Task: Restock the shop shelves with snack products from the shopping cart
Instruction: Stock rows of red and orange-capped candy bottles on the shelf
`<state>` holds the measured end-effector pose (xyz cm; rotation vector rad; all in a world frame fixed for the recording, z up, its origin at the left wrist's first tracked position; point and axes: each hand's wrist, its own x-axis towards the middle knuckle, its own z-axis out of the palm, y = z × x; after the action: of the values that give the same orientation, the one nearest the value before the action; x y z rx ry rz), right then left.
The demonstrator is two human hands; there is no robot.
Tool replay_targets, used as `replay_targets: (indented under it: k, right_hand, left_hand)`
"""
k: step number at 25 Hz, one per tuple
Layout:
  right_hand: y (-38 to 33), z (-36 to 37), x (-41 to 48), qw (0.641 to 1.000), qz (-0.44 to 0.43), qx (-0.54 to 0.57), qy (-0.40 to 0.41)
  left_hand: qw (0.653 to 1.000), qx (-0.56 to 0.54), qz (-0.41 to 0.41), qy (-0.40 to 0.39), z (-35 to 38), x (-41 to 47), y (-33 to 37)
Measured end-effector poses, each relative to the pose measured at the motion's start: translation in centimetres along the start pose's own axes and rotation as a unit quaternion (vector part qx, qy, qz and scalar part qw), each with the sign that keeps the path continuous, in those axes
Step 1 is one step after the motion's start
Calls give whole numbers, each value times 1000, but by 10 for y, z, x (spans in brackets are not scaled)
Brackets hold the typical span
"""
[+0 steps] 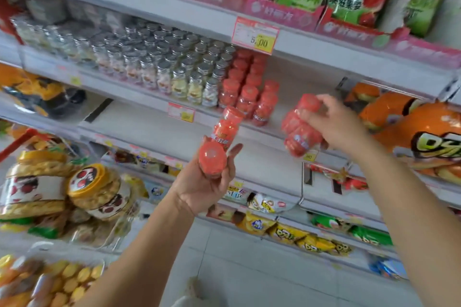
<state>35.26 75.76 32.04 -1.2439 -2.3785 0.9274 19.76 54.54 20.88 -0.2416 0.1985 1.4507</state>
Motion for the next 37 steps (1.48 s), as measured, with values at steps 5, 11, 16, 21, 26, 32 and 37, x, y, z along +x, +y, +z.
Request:
replay_targets:
  k: [5, 11, 16, 21, 26, 32, 37]
  right_hand:
    - [13, 0, 82, 949, -24, -311, 42]
    - [34, 16, 104, 938, -13, -345, 1]
    - [39, 0, 90, 978, 39, -188, -79]
    - [53, -23, 83, 988, 108, 0, -111]
    - [40, -10, 113, 995, 25, 19, -91]
    - [20, -3, 140, 991, 42, 53, -111]
    - [-2, 18, 161, 986, 38, 117, -115]
  left_hand:
    - [999, 33, -5, 4, 2, 14, 39]
    - [999, 37, -34, -13, 2, 28, 50]
    - [999, 30, -7, 10, -3, 32, 48]
    - [999, 27, 8, 34, 0, 38, 45]
    - [997, 43, 23, 58, 2, 45, 38]
    - [999, 28, 16, 9, -7, 39, 39]
    - [1000, 9, 11, -27, -13, 32, 42]
